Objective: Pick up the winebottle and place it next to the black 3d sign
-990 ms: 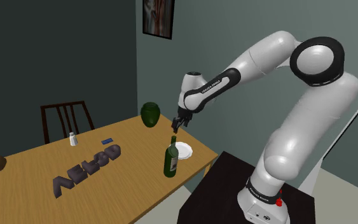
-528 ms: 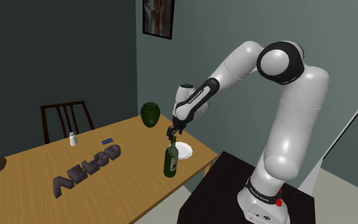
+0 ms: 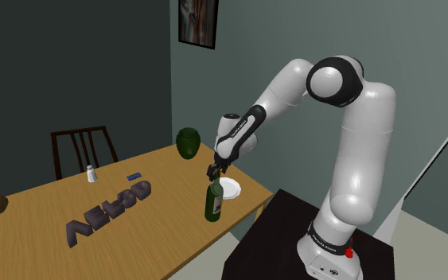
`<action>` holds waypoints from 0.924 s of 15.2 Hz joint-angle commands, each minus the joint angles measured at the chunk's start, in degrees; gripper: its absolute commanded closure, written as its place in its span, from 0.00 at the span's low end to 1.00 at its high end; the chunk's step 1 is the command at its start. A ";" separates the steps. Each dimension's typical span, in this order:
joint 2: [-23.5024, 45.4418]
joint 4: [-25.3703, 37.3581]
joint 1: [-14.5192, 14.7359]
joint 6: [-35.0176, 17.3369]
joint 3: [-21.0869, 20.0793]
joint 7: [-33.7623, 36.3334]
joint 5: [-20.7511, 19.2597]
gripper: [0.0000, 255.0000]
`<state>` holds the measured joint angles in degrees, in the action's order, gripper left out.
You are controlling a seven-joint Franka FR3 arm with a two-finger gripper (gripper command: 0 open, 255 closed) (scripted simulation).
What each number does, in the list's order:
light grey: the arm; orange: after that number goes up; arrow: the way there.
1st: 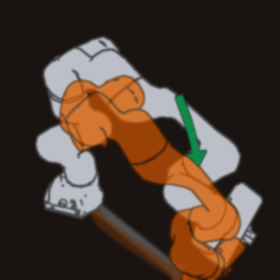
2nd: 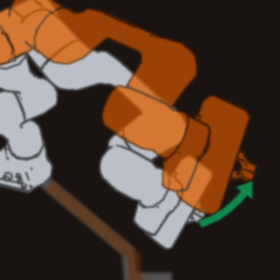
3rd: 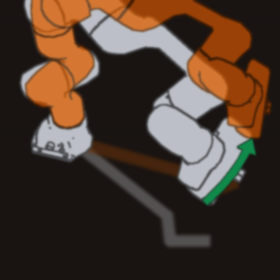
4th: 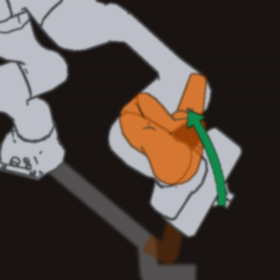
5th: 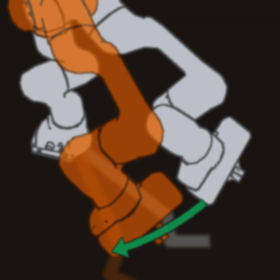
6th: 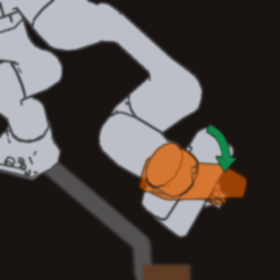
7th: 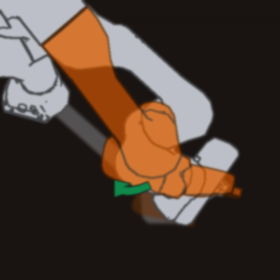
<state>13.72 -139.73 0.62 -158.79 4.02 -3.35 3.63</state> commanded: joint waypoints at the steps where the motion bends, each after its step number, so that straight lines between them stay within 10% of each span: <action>1: 0.25 0.06 -0.01 -0.22 -0.03 -0.02 0.05 0.00; 6: 0.25 0.06 -0.01 -0.21 -0.03 -0.02 0.05 0.00; 7: 0.25 0.06 -0.01 -0.21 -0.03 -0.02 0.05 1.00; 14: 0.24 0.07 0.00 -0.20 -0.03 0.00 0.04 1.00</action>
<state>13.95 -139.65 0.62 -158.99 3.99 -3.35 3.68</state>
